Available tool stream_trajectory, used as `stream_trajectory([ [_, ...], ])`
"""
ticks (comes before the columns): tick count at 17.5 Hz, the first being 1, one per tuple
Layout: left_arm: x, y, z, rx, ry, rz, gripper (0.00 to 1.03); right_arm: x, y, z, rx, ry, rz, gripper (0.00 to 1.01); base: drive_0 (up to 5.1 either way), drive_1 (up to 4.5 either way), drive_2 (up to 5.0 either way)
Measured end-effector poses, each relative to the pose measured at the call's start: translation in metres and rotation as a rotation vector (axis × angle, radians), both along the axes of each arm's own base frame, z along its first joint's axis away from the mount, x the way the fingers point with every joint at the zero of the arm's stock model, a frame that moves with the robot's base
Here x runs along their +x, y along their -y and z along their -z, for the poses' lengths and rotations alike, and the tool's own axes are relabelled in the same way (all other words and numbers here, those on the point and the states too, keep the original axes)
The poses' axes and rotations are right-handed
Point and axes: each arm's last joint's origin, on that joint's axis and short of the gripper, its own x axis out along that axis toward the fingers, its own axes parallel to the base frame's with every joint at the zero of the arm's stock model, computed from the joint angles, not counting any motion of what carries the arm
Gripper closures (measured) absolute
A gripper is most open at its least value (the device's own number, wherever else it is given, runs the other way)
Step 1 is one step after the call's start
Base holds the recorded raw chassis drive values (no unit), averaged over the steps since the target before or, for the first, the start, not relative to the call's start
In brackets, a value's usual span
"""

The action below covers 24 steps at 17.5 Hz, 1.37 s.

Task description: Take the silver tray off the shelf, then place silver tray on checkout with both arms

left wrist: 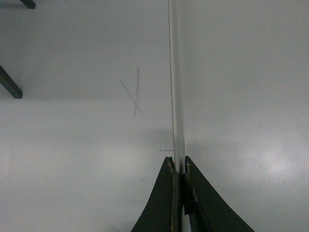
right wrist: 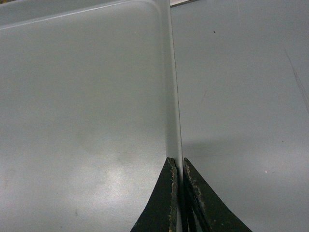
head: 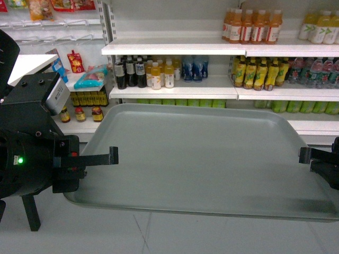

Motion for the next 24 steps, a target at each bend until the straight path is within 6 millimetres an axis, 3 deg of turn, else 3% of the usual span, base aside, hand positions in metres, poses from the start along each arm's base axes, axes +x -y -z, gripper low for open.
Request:
stream_trajectory([
  [15, 0.0000, 0.0000, -0.0012, -0.001, 0.008, -0.001, 1.00, 0.0001, 0.0000, -0.0003, 0.001, 0.004, -0.001, 0.98, 0.0, -4.11, 4.2],
  [24, -0.0002, -0.0001, -0.0007, -0.001, 0.004, -0.001, 1.00, 0.0001, 0.0000, -0.0002, 0.001, 0.004, -0.001, 0.98, -0.9, 0.16, 0.8],
])
